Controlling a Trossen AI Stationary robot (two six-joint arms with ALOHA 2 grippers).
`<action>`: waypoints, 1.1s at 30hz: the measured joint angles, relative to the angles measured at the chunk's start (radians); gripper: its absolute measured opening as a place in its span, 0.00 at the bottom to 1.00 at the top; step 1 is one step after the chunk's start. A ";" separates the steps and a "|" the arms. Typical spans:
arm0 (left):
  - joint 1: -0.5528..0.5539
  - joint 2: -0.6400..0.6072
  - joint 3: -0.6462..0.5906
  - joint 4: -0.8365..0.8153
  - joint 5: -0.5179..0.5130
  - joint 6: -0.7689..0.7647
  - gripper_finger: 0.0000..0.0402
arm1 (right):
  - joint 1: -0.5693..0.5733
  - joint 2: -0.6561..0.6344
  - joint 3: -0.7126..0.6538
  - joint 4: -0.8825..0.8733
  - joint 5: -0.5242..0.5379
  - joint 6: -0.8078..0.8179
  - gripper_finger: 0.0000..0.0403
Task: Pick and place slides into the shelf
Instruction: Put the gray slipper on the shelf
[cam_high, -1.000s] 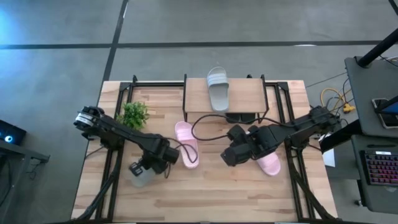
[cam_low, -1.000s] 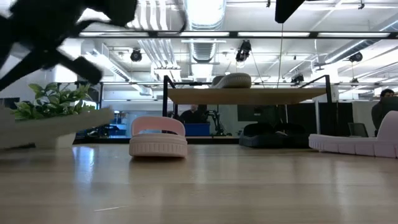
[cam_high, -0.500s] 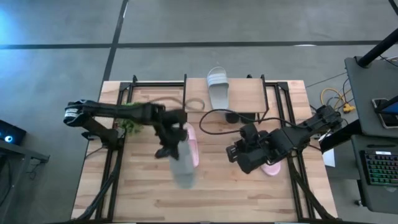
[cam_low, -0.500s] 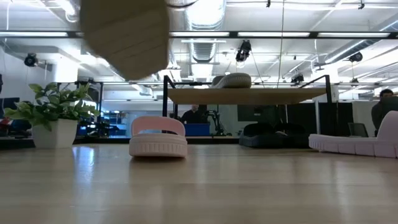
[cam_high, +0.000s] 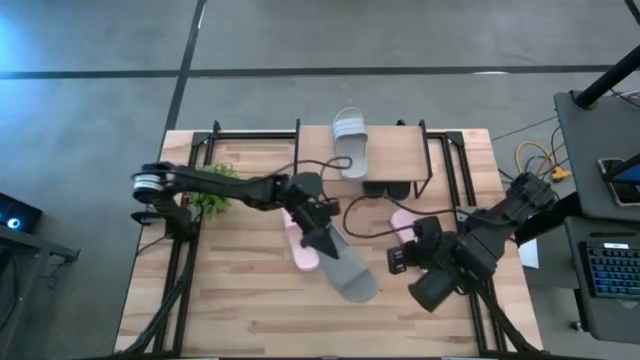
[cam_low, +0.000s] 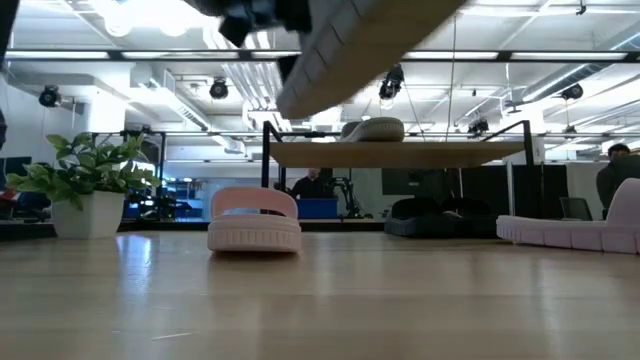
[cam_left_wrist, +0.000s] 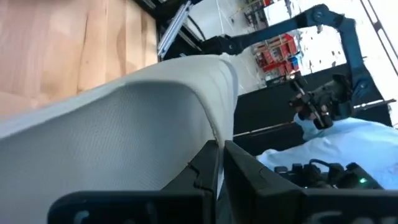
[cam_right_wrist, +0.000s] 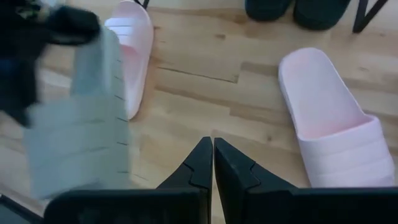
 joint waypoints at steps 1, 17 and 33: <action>0.000 0.028 0.003 0.031 0.001 -0.013 0.00 | 0.008 -0.001 -0.005 -0.001 0.000 0.017 0.02; -0.013 0.259 0.053 0.142 -0.095 -0.135 0.23 | 0.105 -0.001 -0.094 -0.001 -0.081 0.204 0.02; -0.015 0.254 0.053 0.152 -0.300 -0.172 0.48 | 0.104 -0.001 -0.096 -0.001 -0.081 0.203 0.02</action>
